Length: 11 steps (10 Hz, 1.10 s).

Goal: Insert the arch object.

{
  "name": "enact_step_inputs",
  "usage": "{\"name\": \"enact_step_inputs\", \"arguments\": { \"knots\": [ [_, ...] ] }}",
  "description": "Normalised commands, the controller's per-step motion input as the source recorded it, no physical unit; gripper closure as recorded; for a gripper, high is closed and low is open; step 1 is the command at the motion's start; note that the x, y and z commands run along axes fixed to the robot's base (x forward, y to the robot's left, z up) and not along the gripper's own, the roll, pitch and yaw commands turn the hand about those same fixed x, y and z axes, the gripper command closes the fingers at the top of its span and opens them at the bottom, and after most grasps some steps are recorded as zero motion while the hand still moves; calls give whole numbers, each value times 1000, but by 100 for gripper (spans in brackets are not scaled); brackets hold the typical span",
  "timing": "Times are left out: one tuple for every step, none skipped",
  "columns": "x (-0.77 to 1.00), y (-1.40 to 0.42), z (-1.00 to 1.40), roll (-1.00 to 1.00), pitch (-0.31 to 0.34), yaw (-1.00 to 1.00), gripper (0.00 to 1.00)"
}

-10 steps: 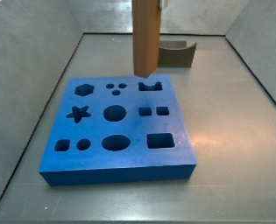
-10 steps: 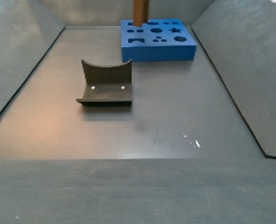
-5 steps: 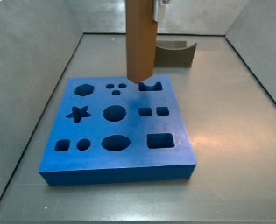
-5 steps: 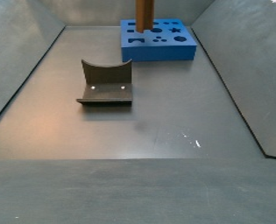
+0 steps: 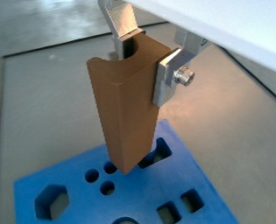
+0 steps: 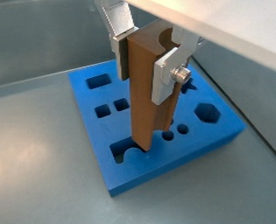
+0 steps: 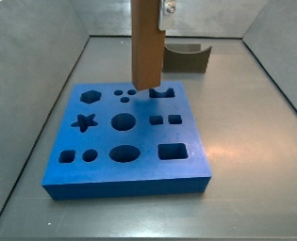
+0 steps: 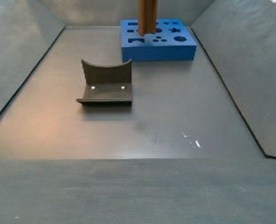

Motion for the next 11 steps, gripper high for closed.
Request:
{"name": "enact_step_inputs", "arguments": {
  "knots": [
    [211,0,-80,20,0,-823,100],
    [103,49,-234,90,91,-789,100],
    [303,-43,-131,160,180,-489,100],
    [203,-140,-160,156,104,-191,100],
    [0,-6,-174,84,19,0,100],
    [186,-157,-183,36,0,-249,100],
    [329,-183,-163,33,7,-369,100],
    [297,-117,-157,27,30,-329,100],
    [457,-106,-174,0,34,-509,100],
    [349,0,-220,21,57,-369,100],
    [314,11,-240,30,101,-277,100]
  ]
}}
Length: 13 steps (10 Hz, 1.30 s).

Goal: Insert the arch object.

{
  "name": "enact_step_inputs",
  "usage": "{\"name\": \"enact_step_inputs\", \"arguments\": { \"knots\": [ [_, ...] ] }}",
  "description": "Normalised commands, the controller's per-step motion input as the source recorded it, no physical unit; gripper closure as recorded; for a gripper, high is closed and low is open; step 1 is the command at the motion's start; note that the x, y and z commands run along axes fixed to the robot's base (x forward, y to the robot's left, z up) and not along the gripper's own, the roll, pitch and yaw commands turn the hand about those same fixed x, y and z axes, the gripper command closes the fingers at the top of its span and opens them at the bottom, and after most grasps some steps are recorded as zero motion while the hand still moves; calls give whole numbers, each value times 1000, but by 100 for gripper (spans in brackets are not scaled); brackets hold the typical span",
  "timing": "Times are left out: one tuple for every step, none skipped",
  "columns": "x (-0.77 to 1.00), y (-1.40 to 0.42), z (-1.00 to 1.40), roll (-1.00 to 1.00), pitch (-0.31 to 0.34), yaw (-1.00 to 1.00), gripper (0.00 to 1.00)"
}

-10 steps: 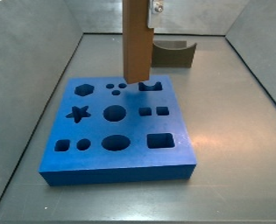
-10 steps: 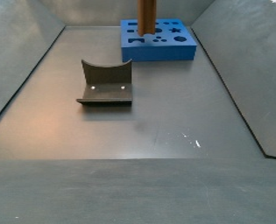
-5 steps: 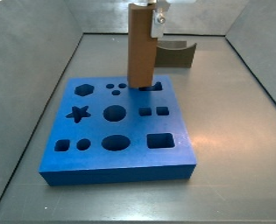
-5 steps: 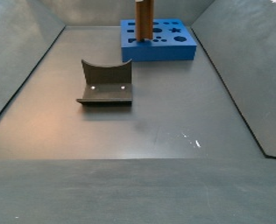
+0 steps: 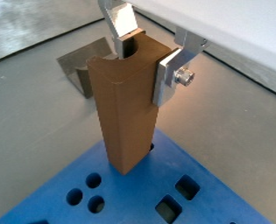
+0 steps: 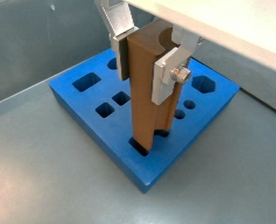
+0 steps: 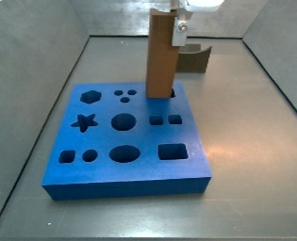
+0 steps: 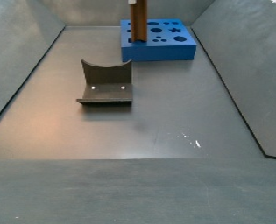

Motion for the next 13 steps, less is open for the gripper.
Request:
{"name": "enact_step_inputs", "arguments": {
  "knots": [
    [160,20,-280,20,56,-86,100],
    [100,0,-326,0,9,-31,100],
    [240,0,-386,0,0,-106,100],
    [183,0,-383,0,0,-111,100],
    [77,0,-366,0,0,-106,100],
    [0,0,-360,0,-26,-177,100],
    [0,0,-363,0,-81,-226,100],
    [0,0,-357,0,-71,-243,100],
    [23,0,-334,0,-40,-271,100],
    [34,0,-291,0,-20,-257,100],
    [0,0,-269,0,-19,-217,100],
    [0,23,-211,0,0,-151,100],
    [0,23,-100,0,0,-97,100]
  ]
}}
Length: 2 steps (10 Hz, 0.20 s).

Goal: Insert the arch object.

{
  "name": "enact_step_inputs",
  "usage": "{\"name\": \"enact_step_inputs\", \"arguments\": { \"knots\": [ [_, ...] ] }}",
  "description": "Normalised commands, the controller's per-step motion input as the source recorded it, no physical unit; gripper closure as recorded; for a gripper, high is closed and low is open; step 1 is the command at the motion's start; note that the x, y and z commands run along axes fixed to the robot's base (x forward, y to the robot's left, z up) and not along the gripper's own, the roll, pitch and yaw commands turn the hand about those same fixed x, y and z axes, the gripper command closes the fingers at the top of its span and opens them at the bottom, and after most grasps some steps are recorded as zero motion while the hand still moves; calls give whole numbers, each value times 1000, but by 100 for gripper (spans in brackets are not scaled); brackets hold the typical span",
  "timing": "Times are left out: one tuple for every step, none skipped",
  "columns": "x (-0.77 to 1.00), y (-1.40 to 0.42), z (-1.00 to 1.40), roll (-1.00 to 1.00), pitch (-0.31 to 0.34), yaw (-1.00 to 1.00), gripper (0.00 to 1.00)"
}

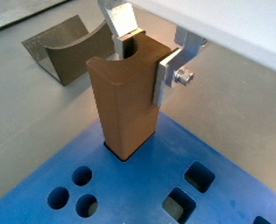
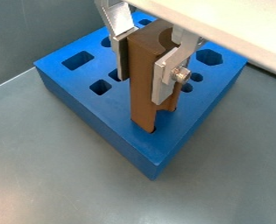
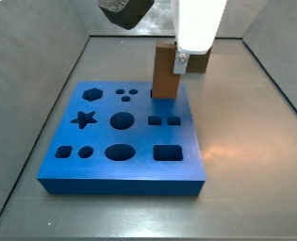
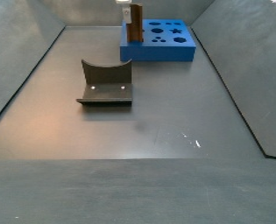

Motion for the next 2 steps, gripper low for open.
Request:
{"name": "enact_step_inputs", "arguments": {
  "knots": [
    [0,0,0,-11,-6,0,100],
    [0,0,0,0,0,0,100]
  ]
}}
